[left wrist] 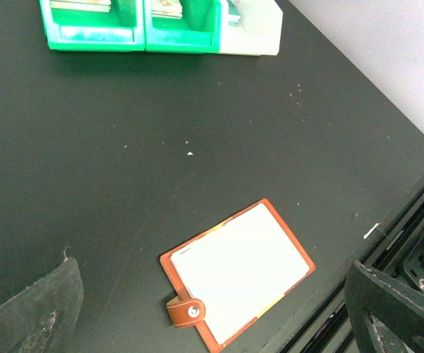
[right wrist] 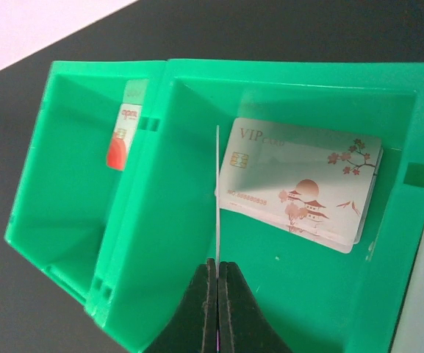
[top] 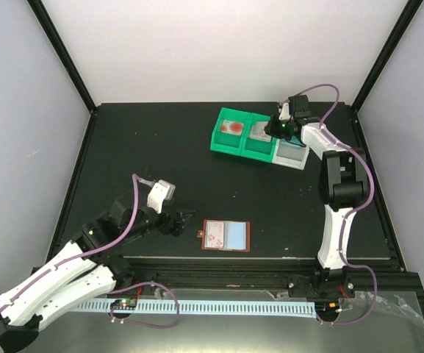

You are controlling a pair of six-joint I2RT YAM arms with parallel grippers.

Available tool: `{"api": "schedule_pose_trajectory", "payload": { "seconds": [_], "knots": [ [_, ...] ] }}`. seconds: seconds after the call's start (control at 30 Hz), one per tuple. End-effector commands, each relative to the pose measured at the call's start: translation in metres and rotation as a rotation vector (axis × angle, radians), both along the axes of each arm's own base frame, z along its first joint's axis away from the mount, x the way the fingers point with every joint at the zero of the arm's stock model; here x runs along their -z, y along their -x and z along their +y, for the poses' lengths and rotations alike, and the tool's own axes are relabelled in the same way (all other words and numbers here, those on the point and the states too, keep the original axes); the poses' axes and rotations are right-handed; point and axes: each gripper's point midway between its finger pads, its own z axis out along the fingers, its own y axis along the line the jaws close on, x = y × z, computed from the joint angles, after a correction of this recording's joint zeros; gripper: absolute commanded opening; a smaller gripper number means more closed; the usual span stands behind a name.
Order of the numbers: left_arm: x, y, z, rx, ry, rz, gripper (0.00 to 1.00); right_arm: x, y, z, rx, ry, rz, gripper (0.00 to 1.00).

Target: Take the credit cards out of the card holder

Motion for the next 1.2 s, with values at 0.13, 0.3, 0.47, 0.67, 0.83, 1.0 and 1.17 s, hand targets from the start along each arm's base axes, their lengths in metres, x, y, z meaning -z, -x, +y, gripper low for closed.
{"api": "schedule_pose_trajectory", "payload": {
  "seconds": [0.13,0.3,0.47,0.67,0.83,1.0,1.17],
  "knots": [
    [-0.004,-0.004,0.006,-0.022,-0.022,-0.025,0.99,0.009,-0.02,0.001,0.019,-0.007,0.045,0.07],
    [-0.004,-0.006,0.004,-0.021,-0.023,-0.024,0.99,0.023,-0.023,-0.003,0.04,0.017,0.066,0.08],
    [-0.002,-0.007,0.004,-0.021,-0.033,-0.021,0.99,0.021,-0.028,-0.004,0.055,0.024,0.06,0.12],
    [-0.001,-0.007,0.004,-0.028,-0.035,-0.015,0.99,0.012,-0.033,-0.013,0.088,0.07,0.053,0.18],
    [0.003,-0.009,0.004,-0.039,-0.035,0.003,0.99,0.004,-0.034,-0.025,0.126,0.125,0.045,0.23],
    [0.011,-0.011,0.003,-0.057,-0.047,0.037,0.99,-0.004,-0.034,-0.03,0.141,0.154,0.042,0.25],
    [0.022,-0.012,-0.001,-0.063,-0.042,0.086,0.99,-0.018,-0.03,-0.03,0.132,0.156,0.034,0.27]
  ]
}}
